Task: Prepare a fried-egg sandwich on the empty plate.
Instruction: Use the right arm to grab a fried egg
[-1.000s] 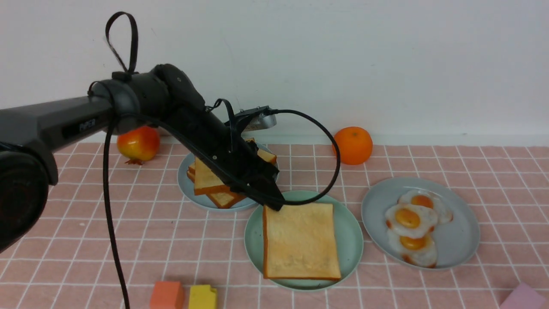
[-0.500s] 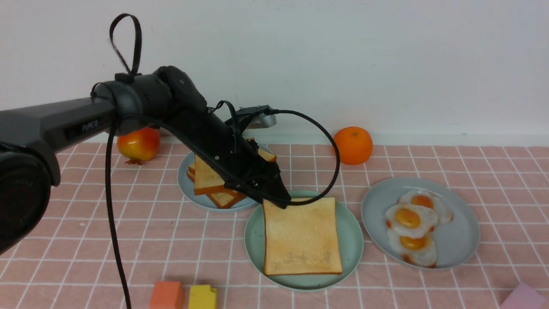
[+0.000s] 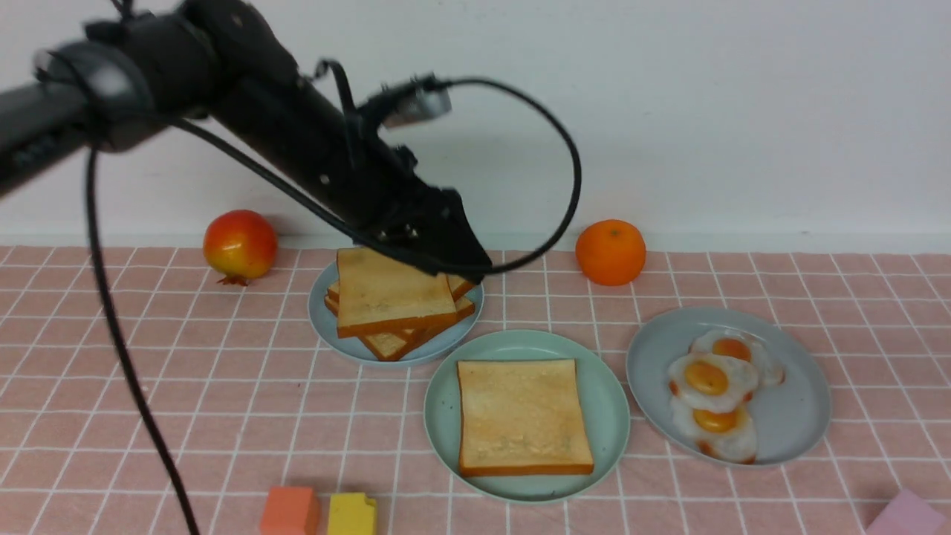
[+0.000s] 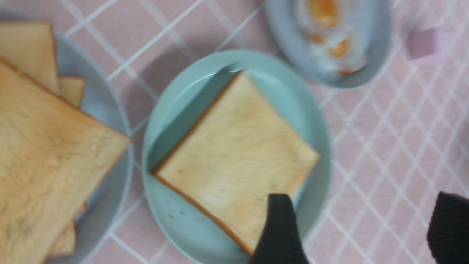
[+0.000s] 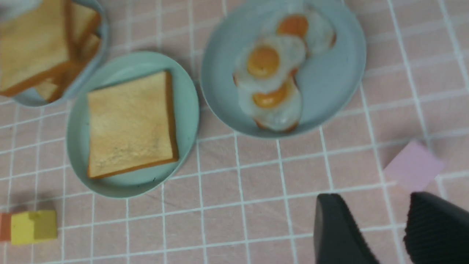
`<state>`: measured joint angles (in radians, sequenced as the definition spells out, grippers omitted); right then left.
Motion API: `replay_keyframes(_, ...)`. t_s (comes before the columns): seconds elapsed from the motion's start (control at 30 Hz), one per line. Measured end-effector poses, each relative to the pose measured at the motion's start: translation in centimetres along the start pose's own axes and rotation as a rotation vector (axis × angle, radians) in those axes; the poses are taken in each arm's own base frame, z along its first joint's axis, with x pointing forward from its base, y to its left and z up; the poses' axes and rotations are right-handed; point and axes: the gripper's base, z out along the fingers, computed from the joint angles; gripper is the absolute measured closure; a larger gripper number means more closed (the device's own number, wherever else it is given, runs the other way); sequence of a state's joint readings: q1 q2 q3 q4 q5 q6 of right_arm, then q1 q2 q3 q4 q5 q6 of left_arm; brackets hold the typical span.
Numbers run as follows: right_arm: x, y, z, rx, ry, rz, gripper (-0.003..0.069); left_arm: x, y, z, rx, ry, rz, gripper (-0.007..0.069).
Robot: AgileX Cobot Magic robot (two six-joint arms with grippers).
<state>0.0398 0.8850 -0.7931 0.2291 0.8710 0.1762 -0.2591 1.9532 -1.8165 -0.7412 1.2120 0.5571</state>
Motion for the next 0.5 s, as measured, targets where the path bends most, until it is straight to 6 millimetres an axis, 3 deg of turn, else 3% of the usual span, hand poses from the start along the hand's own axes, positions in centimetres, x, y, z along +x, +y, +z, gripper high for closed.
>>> replay_keyframes(0.13,-1.2,-0.3,4.2,0.029,0.111,0.113,0.0291,0.8,-3.1,-4.0,-0.087,-0.017,0.055,0.0149)
replay_keyframes(0.27,-2.2,-0.5,7.2,0.022,0.112,0.192,0.0252,2.4,-5.8,-7.0,-0.135,-0.031,0.096,0.0196)
replay_keyframes(0.33,-2.7,-0.6,8.0,0.012,0.086,0.226,0.0246,3.0,-6.5,-7.7,-0.137,-0.04,0.102,0.0207)
replay_keyframes(0.37,-3.3,-1.0,9.6,0.001,0.067,0.273,0.0244,4.1,-7.7,-8.7,-0.135,-0.051,0.107,0.0228)
replay_keyframes(0.5,-4.0,-1.9,12.0,-0.027,0.074,0.314,0.0244,6.8,-9.3,-9.7,-0.116,-0.051,0.125,0.0258)
